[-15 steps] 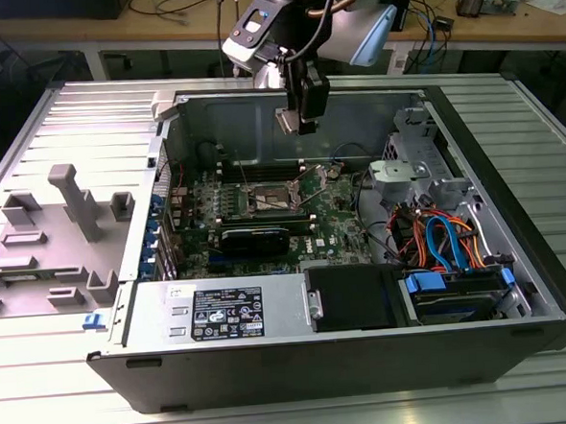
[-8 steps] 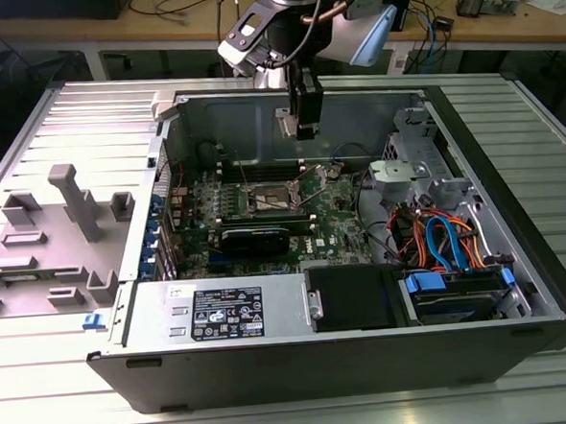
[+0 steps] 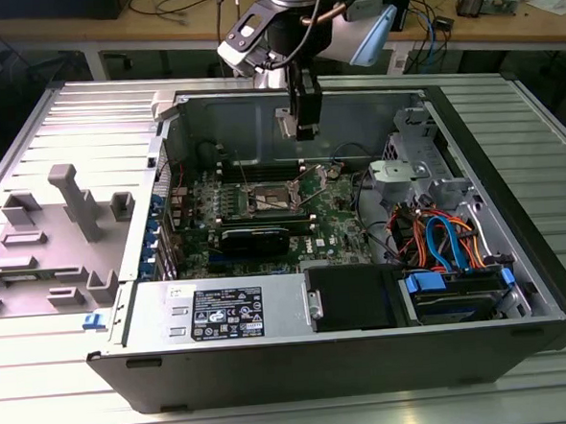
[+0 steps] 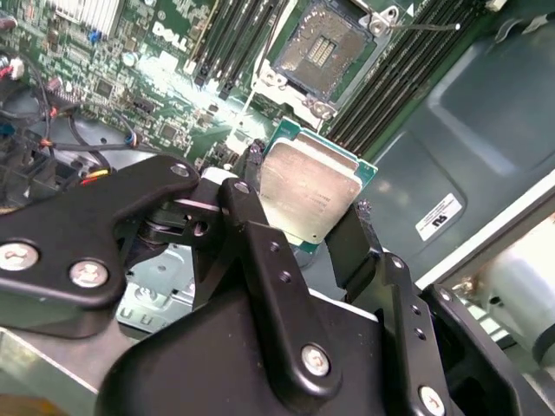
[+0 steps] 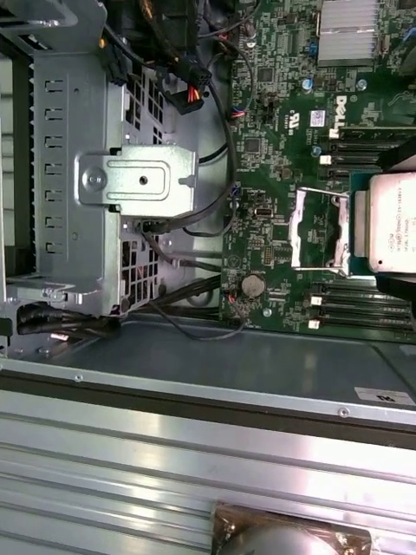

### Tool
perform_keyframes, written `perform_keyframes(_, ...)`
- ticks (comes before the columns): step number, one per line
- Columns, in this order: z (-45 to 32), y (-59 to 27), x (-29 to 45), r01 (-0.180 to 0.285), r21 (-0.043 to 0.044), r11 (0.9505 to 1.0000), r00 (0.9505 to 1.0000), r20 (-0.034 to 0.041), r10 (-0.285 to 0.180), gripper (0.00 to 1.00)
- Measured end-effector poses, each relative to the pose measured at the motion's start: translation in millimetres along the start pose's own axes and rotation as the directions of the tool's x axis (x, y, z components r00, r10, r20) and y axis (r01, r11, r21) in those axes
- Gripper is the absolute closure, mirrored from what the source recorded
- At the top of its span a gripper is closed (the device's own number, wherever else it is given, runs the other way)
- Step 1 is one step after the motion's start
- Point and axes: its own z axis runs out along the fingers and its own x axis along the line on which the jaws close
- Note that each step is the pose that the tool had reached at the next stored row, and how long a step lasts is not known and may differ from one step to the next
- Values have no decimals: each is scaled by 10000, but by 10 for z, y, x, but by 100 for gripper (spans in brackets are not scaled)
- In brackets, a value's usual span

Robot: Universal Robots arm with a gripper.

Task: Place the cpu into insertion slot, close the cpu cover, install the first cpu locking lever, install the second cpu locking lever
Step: 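Place the cpu into insertion slot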

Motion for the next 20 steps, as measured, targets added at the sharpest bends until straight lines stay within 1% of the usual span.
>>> perform_keyframes(2,25,-3,-1,-330,38,9994,9995,26,330,45)
perform_keyframes(3,35,-9,-1,-376,47,9993,9993,32,376,45)
perform_keyframes(5,40,-48,0,-382,49,9993,9993,31,382,45)
perform_keyframes(7,40,-120,2,-384,48,9993,9993,30,384,45)
perform_keyframes(9,42,-171,3,-383,48,9993,9993,31,383,45)
perform_keyframes(12,59,-177,3,-371,62,9993,9993,34,371,45)
perform_keyframes(13,67,-180,3,-321,74,9995,9995,31,321,45)
perform_keyframes(16,96,-188,2,124,107,9999,9999,-4,-124,45)
perform_keyframes(18,96,-189,2,145,110,9998,9999,-4,-145,45)
perform_keyframes(20,98,-189,2,226,109,9997,9997,-19,-225,45)
